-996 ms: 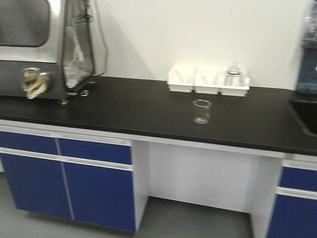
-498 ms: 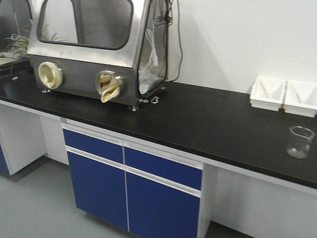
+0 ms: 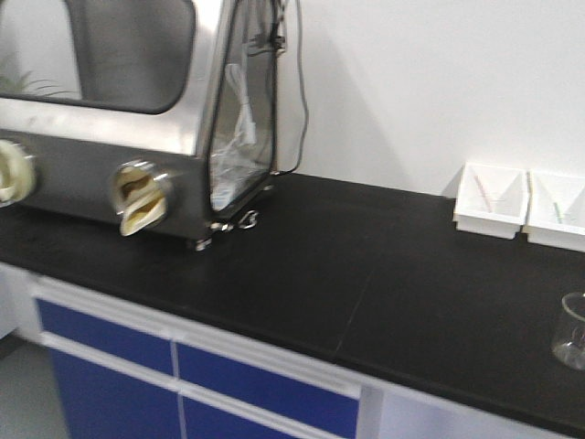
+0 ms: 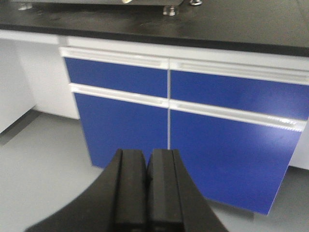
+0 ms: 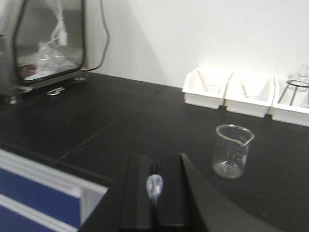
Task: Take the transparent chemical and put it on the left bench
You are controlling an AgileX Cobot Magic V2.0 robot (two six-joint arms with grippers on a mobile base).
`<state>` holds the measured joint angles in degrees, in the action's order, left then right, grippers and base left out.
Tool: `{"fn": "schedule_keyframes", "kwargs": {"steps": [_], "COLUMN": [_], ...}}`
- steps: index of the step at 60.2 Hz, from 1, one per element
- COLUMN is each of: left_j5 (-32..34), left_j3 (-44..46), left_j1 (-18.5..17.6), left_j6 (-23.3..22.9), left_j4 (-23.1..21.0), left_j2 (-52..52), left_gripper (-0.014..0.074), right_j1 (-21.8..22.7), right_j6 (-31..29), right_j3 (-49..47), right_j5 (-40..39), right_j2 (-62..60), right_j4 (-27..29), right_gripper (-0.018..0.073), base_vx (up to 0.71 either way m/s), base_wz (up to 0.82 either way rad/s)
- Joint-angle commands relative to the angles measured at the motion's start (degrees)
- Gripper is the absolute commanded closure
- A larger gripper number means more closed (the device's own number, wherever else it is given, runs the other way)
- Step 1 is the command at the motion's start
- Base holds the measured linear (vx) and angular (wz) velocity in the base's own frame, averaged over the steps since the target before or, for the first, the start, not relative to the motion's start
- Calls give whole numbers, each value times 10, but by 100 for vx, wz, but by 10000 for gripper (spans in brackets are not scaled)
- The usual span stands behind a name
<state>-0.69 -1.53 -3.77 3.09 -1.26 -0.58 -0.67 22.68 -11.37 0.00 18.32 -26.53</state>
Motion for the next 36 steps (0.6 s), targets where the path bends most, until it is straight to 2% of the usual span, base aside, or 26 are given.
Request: {"fn": "schedule_keyframes", "kwargs": {"steps": [1,36], "left_j5": [45,45], "left_j3": [-9,-9], "left_j1": [-1,-1], "left_j6": [-4,-4], "left_j4": [0,0], "left_j2": [-11,-11], "left_gripper": [600,600], "right_j1": [2,2], "right_j6": [-1,-1], "right_j3": [-18,-18], "right_j5": [-40,-40], "right_j2": [4,4], "right_j4": [-3,-3], "right_gripper": [559,559], "base_vx": [46,40], "base_wz": [-41,-43]}}
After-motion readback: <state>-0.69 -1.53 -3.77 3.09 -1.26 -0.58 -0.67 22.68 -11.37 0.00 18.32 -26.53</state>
